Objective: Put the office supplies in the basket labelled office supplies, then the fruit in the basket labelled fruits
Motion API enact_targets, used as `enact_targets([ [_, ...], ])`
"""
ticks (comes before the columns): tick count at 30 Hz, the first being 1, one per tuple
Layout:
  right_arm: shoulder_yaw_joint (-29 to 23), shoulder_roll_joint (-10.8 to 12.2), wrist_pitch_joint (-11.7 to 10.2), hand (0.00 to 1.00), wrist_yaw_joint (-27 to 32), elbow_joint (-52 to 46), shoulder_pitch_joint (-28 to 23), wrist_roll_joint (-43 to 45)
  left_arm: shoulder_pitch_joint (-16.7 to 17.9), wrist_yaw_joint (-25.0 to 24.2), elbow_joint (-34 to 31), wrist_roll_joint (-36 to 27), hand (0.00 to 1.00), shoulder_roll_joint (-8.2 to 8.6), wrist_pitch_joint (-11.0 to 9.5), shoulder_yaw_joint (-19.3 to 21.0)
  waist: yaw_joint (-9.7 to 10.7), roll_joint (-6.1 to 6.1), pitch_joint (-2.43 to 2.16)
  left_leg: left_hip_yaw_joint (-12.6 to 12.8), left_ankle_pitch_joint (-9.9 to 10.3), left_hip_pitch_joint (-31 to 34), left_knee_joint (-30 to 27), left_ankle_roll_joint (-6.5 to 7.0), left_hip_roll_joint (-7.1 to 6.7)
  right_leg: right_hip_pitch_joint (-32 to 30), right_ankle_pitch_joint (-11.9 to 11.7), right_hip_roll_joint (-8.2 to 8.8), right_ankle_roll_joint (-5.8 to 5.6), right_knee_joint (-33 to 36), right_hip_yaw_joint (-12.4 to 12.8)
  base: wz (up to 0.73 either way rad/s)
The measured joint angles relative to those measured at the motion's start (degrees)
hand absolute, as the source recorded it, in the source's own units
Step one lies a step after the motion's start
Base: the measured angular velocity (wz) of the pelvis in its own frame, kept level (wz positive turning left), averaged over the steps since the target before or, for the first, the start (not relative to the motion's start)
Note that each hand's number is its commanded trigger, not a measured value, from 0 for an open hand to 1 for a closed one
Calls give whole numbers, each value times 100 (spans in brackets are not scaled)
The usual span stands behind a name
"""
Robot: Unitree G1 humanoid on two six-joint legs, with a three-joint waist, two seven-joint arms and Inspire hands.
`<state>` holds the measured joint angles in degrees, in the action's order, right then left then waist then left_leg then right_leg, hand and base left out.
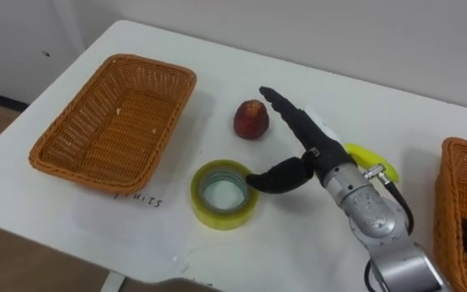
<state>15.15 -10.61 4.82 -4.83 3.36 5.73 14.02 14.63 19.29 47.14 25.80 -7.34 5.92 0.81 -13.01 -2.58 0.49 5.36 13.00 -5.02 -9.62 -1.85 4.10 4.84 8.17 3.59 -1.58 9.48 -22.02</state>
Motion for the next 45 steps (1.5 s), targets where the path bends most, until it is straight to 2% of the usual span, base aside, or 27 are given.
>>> enact_targets([
  [11,112,7,-8,0,448,262,69,-8,-9,7,0,3,0,-10,0,-157,6,-24,-8,-12,-2,-8,10,2,-5,5,2,8,-3,1,-14,0],
  [18,173,106,-3,0,468,292,97,-18,13,6,-65,17,0,-18,129,-317,7,-40,-5,-14,-36,6,5,22,-39,0,7,39,-10,0,-16,0],
  [23,207,121,5,0,465,297,97,-6,18,5,-205,15,0,-28,129,-345,4,-39,0,-37,-55,35,-4,48,-84,-9,15,77,-23,1,-14,0],
  [36,331,120,-8,0,536,295,100,-22,2,3,-210,9,0,-37,123,-466,22,-36,-3,-60,-55,31,9,48,-83,-12,14,67,-23,3,-14,0],
  [43,365,120,-21,0,613,279,186,-3,-28,10,-92,1,0,-53,116,-467,23,18,15,-47,-56,34,10,48,-83,-20,15,71,-23,2,-4,0],
  [45,371,151,-20,0,600,250,206,14,-30,6,-78,14,0,-50,117,-468,23,26,9,-53,-56,35,10,48,-83,-18,15,70,-23,2,-4,0],
])
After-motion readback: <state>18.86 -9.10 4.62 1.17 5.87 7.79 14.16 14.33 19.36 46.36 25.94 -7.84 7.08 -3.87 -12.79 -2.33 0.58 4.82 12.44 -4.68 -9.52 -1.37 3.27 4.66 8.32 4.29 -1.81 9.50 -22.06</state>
